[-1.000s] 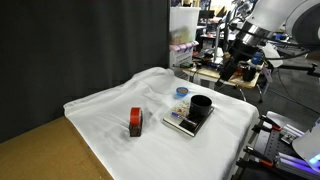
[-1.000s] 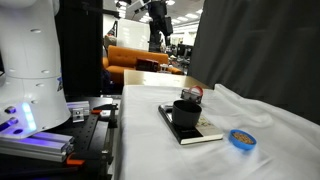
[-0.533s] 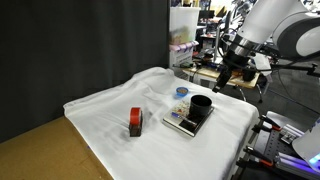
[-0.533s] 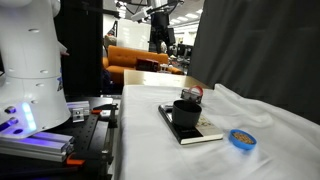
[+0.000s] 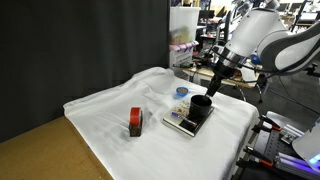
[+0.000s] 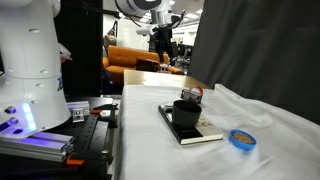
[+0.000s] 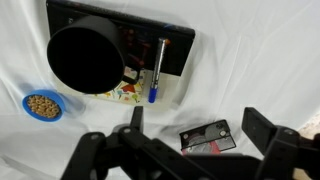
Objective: Pick up the pen from on top of the book and put it in the black cup.
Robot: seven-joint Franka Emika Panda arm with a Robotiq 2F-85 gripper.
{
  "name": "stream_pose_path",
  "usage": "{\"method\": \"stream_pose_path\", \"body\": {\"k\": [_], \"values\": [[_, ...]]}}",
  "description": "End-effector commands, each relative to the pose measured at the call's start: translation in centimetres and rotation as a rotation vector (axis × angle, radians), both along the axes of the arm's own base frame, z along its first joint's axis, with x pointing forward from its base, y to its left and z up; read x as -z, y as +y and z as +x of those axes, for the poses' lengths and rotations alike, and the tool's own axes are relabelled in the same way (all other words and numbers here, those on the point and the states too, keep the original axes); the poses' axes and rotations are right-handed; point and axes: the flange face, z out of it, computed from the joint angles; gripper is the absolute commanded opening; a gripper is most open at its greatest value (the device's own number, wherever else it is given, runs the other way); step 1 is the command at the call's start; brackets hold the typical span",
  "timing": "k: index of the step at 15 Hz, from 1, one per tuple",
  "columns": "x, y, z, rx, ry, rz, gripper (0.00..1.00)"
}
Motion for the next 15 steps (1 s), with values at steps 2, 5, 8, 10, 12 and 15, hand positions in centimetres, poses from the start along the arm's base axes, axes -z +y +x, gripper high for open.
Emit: {"method": "stream_pose_path", "body": {"k": [2, 5, 8, 10, 12, 15], "values": [[0.8, 0.1, 0.2, -0.002, 0.018, 0.000, 1.00], [0.8, 0.2, 0.4, -0.002, 0.017, 0.001, 1.00], [0.9, 0.1, 0.4, -0.003, 0.015, -0.001, 1.00], [1.4, -0.2, 0.8, 0.017, 0.007, 0.009, 1.00], [1.8, -0.7, 1.5, 0.041, -0.001, 0.019, 1.00], [3.1, -1.2, 3.1, 0.045, -0.030, 0.045, 1.00]]}}
